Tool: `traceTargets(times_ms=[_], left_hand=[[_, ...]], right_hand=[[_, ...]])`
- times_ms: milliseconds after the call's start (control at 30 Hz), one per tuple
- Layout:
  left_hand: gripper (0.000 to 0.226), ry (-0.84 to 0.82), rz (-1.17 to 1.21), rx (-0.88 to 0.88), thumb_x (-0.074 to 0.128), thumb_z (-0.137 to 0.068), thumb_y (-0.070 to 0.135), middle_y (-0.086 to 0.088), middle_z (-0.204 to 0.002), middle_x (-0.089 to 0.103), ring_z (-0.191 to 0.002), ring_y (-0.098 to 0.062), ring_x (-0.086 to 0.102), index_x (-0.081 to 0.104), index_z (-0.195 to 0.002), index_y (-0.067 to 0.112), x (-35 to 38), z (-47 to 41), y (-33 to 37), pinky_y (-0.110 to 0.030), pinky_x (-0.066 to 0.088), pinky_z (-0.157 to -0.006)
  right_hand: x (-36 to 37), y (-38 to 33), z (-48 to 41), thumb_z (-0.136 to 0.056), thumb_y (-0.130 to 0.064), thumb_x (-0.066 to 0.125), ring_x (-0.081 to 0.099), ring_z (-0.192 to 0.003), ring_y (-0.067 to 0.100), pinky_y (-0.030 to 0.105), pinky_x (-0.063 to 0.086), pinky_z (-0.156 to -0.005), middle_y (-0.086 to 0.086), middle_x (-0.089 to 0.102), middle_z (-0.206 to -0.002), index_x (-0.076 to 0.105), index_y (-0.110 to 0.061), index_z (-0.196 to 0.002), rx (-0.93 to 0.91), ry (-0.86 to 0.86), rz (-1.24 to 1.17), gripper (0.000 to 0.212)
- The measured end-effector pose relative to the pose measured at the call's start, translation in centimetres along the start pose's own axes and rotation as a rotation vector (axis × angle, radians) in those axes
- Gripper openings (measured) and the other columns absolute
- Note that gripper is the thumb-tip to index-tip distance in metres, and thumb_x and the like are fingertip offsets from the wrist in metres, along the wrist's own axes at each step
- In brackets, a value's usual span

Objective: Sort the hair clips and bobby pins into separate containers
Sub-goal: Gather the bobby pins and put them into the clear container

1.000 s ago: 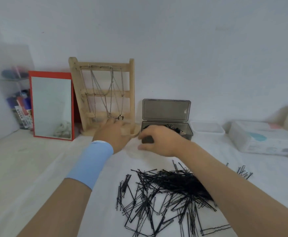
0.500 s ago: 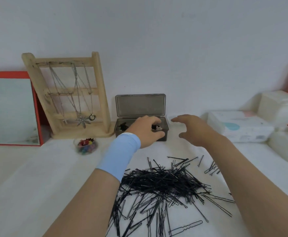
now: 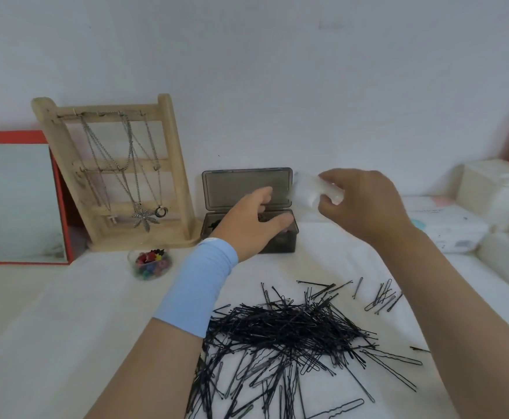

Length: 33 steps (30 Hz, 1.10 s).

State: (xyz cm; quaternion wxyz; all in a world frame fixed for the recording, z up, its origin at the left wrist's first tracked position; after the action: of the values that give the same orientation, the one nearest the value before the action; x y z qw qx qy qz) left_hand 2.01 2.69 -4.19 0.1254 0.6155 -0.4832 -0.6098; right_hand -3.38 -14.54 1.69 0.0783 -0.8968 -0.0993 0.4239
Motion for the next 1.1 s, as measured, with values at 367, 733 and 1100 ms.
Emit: traceTargets(times_ms=[367, 733, 1100], left_hand=[[0.049, 0.075, 0.293, -0.099, 0.063, -0.067, 0.068, 0.01, -0.1, 0.073, -0.099, -0.016, 0.068, 0.069, -0.104, 0.037, -2.1, 0.7, -2.2, -0.047, 0.053, -0.095], [0.047, 0.108, 0.322, -0.119, 0.065, -0.064, 0.066, 0.005, -0.096, 0.075, -0.098, -0.022, 0.069, 0.074, -0.096, 0.032, -2.4, 0.8, -1.8, -0.049, 0.056, -0.091], [0.02, 0.177, 0.37, -0.105, 0.068, -0.087, 0.041, 0.003, -0.098, 0.075, -0.098, -0.02, 0.068, 0.073, -0.102, 0.029, -3.7, 1.2, -1.1, -0.044, 0.055, -0.092]], right_hand=[[3.4, -8.0, 1.5, -0.096, -0.015, 0.051, 0.057, -0.071, 0.028, 0.03, 0.035, -0.056, 0.007, 0.064, -0.097, 0.056, -0.009, -0.123, -0.354, -0.128, 0.028, 0.028], [3.7, -8.3, 1.8, -0.086, 0.004, 0.045, 0.038, -0.087, 0.016, 0.029, 0.037, -0.073, 0.003, 0.048, -0.113, 0.039, -0.013, -0.134, -0.293, -0.214, 0.01, 0.051], [3.7, -7.2, 1.3, -0.103, -0.027, 0.044, 0.052, -0.105, 0.022, 0.036, 0.044, -0.085, 0.002, 0.055, -0.12, 0.044, -0.019, -0.138, -0.233, -0.142, -0.253, 0.036]])
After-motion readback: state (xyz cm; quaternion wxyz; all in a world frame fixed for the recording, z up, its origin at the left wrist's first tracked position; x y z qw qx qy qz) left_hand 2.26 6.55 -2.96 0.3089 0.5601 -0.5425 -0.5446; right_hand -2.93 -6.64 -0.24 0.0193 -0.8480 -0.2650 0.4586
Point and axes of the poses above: each hand's wrist, its own z-axis away from the middle knuckle, its own x-axis out of the palm, y = z × x, the point moved 9 cm from there along -z, towards the middle knuckle
